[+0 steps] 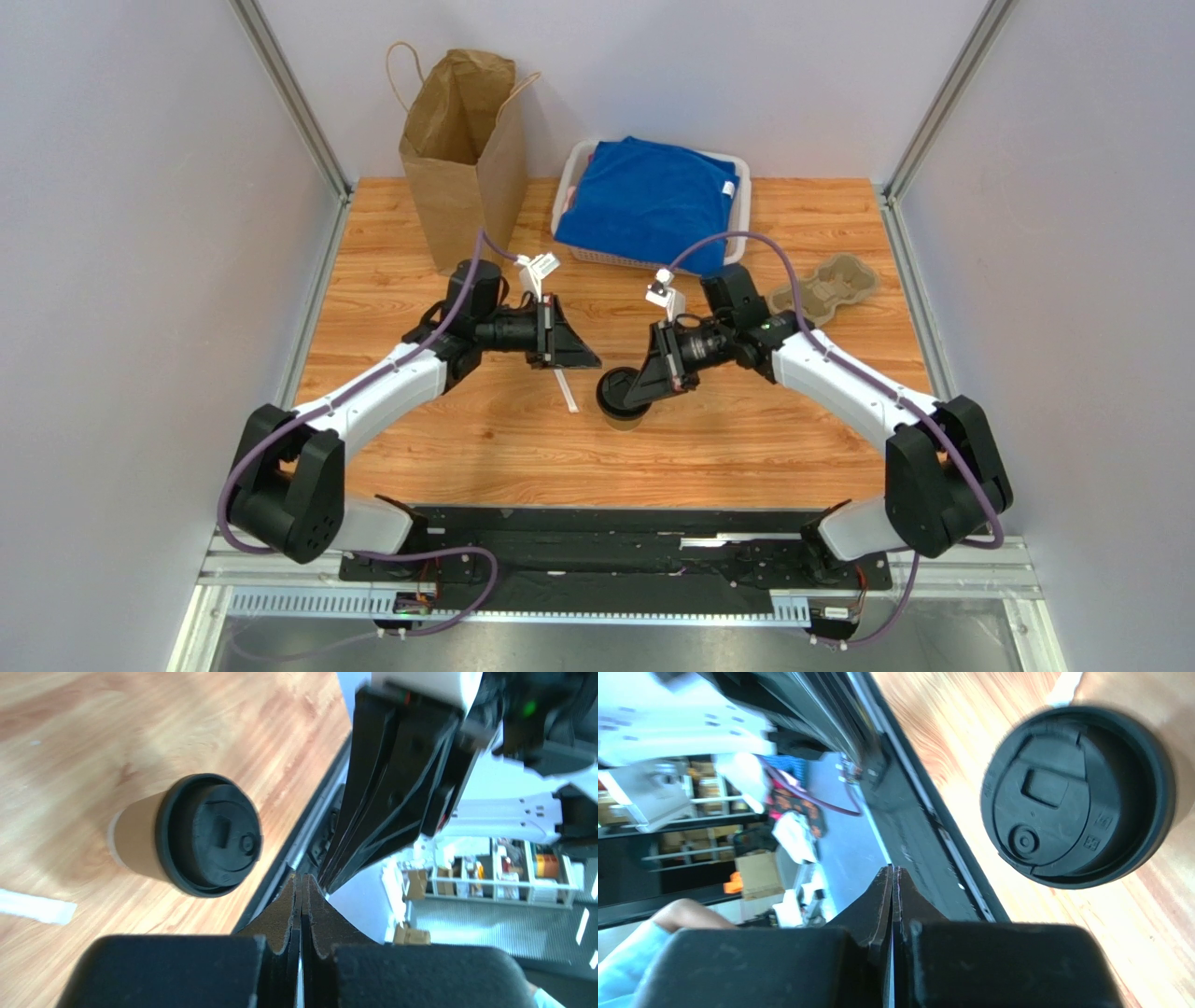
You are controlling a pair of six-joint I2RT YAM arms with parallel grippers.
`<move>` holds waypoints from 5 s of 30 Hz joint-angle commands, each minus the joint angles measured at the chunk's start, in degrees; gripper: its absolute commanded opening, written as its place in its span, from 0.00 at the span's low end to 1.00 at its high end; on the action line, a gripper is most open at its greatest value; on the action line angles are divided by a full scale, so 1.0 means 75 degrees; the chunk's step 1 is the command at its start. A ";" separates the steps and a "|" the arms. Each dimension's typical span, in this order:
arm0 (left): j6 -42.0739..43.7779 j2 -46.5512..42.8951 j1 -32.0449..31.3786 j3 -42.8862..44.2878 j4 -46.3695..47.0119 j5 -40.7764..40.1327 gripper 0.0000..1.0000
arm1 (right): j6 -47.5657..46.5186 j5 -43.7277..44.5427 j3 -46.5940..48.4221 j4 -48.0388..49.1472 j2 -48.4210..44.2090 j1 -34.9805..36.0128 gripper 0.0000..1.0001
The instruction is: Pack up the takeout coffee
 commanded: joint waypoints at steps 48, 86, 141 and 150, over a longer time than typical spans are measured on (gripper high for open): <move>0.0800 0.0534 0.0595 0.0488 -0.0732 -0.0431 0.05 | -0.2823 0.2414 0.2325 -0.1304 0.1997 -0.0982 0.01; 0.1021 0.3100 0.0513 0.0115 -0.0357 -0.0525 0.00 | -0.0315 0.1488 0.0838 0.0863 0.3542 -0.0561 0.00; 0.1174 0.3148 -0.0026 0.1368 -0.0650 -0.0126 0.00 | -0.0433 0.1500 0.1084 -0.0016 0.2500 -0.0924 0.22; 0.1245 0.3218 -0.0026 0.1356 -0.0743 -0.0173 0.00 | -0.0491 0.2097 0.0850 0.0113 0.2804 -0.0913 0.20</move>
